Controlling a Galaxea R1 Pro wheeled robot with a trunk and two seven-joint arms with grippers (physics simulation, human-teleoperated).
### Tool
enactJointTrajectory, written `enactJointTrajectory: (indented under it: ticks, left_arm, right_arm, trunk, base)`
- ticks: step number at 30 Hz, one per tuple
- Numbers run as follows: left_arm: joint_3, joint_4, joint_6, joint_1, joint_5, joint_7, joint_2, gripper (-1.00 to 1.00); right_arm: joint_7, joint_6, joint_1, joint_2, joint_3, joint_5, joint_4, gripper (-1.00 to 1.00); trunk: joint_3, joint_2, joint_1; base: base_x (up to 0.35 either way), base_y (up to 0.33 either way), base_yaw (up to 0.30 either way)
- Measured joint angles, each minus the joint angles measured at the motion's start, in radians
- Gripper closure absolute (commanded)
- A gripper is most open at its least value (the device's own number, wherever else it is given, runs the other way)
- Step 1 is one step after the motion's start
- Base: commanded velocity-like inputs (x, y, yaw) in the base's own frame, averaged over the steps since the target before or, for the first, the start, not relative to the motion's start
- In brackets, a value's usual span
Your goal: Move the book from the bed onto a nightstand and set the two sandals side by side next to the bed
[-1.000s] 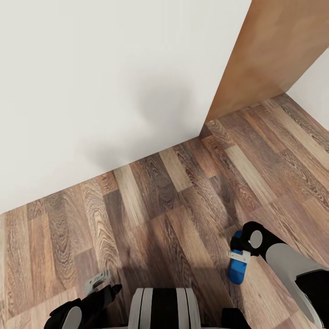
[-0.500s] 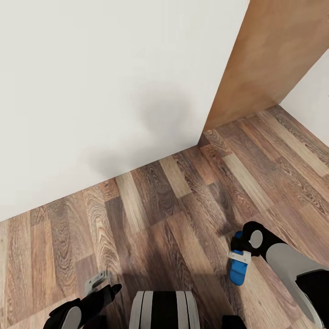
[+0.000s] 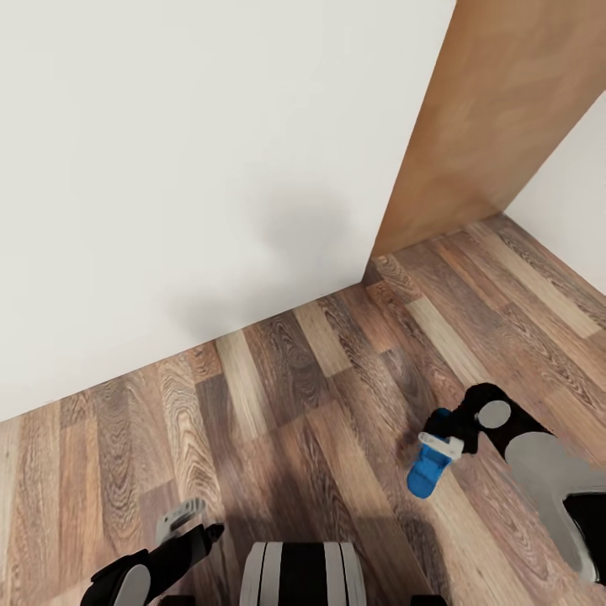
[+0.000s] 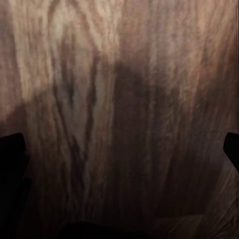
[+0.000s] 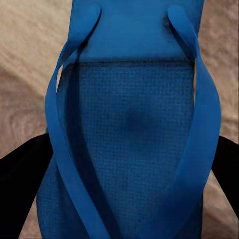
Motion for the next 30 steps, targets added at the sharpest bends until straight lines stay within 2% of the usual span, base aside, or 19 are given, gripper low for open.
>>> enactJointTrajectory:
  ticks: [2, 3, 5, 7, 10, 13, 20, 23, 25, 27, 29, 30]
  left_arm:
    - [0.0, 0.0, 0.0, 0.0, 0.0, 0.0, 0.0, -1.0]
    - [-0.001, 0.0, 0.0, 0.0, 0.0, 0.0, 0.0, -1.0]
    - [-0.001, 0.0, 0.0, 0.0, 0.0, 0.0, 0.0, -1.0]
    - [-0.002, 0.0, 0.0, 0.0, 0.0, 0.0, 0.0, -1.0]
    - [-0.003, 0.0, 0.0, 0.0, 0.0, 0.0, 0.0, -1.0]
    - [-0.004, 0.0, 0.0, 0.0, 0.0, -0.001, -0.001, -1.0]
    - [-0.005, 0.0, 0.001, 0.0, 0.001, -0.002, -0.001, -1.0]
    - [-0.005, 0.0, 0.001, 0.0, 0.001, -0.002, -0.002, -1.0]
    - [-0.005, 0.0, 0.001, 0.0, 0.001, -0.002, -0.002, -1.0]
    - [-0.005, 0.0, 0.001, 0.0, 0.001, -0.002, -0.002, -1.0]
    - [-0.005, 0.0, 0.001, 0.0, 0.001, -0.002, -0.002, -1.0]
    - [-0.005, 0.0, 0.001, 0.0, 0.001, -0.001, -0.002, -1.0]
  right_arm:
    - [0.002, -0.027, -0.001, -0.016, -0.067, -0.034, -0.017, 1.0]
    - [0.001, -0.042, 0.0, -0.036, -0.133, -0.083, -0.029, 1.0]
    - [0.003, -0.055, 0.003, -0.057, -0.196, -0.126, -0.035, 1.0]
    - [0.003, -0.055, 0.006, -0.076, -0.249, -0.169, -0.038, 1.0]
    - [0.004, -0.055, 0.006, -0.105, -0.305, -0.233, -0.023, 1.0]
    - [0.004, -0.056, -0.003, -0.122, -0.327, -0.254, 0.046, 1.0]
    - [0.001, -0.056, -0.049, -0.148, -0.343, -0.281, 0.177, 1.0]
    - [-0.007, -0.056, -0.048, -0.15, -0.357, -0.335, 0.184, 1.0]
    - [-0.012, -0.055, -0.047, -0.149, -0.371, -0.386, 0.184, 1.0]
    - [-0.022, -0.053, -0.047, -0.151, -0.405, -0.519, 0.183, 1.0]
    - [-0.024, -0.055, -0.046, -0.157, -0.413, -0.584, 0.183, 1.0]
    - [-0.025, -0.054, -0.046, -0.164, -0.422, -0.663, 0.183, 1.0]
  trunk:
    - [0.008, 0.0, -0.001]
    - [0.012, 0.001, -0.001]
    - [0.019, 0.001, -0.002]
    - [0.027, 0.002, -0.003]
    - [0.039, 0.002, -0.005]
    - [0.05, 0.003, -0.006]
    - [0.077, 0.005, -0.009]
    - [0.089, 0.005, -0.01]
    - [0.097, 0.006, -0.011]
    - [0.104, 0.006, -0.012]
    - [0.112, 0.007, -0.013]
    - [0.116, 0.007, -0.013]
  base:
    - [0.0, 0.0, 0.0]
    - [0.0, 0.0, 0.0]
    - [0.0, 0.0, 0.0]
    - [0.0, 0.0, 0.0]
    - [0.0, 0.0, -0.014]
    - [0.0, 0.0, -0.02]
    - [0.0, 0.0, -0.005]
    - [0.0, 0.0, 0.0]
    - [0.0, 0.0, 0.0]
    - [0.0, 0.0, 0.0]
    - [0.0, 0.0, 0.0]
    - [0.0, 0.0, 0.0]
